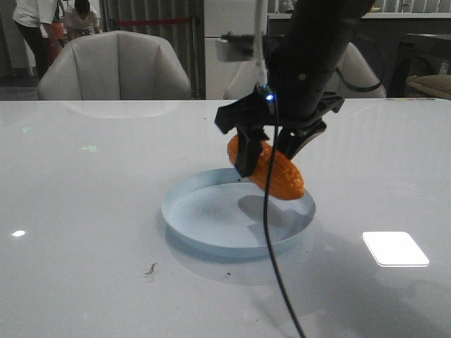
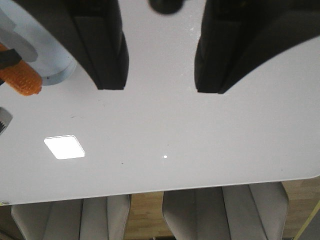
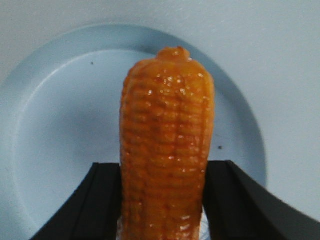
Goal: Place corn on plate with both arms
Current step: 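Carry the corn with the right gripper over the plate and lower it, then open the right gripper and lift it away from the corn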
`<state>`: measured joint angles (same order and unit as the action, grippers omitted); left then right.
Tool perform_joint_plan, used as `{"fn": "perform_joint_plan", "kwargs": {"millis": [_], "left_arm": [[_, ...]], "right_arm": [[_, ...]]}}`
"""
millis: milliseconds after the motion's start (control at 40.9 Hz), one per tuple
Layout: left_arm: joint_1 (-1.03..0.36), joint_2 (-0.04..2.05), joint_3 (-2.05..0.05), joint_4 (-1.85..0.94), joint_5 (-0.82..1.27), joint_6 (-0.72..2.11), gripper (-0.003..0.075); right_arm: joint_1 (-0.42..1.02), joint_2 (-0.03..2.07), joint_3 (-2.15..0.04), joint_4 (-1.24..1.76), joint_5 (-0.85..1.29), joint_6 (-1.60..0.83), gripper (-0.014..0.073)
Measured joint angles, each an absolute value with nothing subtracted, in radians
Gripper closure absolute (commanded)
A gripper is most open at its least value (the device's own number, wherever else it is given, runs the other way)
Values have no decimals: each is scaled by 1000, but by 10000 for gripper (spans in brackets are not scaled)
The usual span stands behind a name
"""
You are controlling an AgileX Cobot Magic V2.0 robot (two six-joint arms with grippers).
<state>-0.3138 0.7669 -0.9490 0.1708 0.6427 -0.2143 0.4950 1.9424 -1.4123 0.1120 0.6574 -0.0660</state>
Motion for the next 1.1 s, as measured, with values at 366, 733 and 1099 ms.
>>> {"fn": "perform_joint_plan", "kwargs": {"millis": [366, 733, 1099], "left_arm": [[-314, 767, -949, 168, 643, -214, 339], [-314, 767, -949, 168, 643, -214, 339], [-314, 767, -949, 168, 643, -214, 339]], "right_arm": [[525, 2006, -1414, 112, 638, -66, -27], [522, 1985, -1523, 106, 724, -66, -20], [344, 1654, -1631, 102, 872, 30, -20]]}}
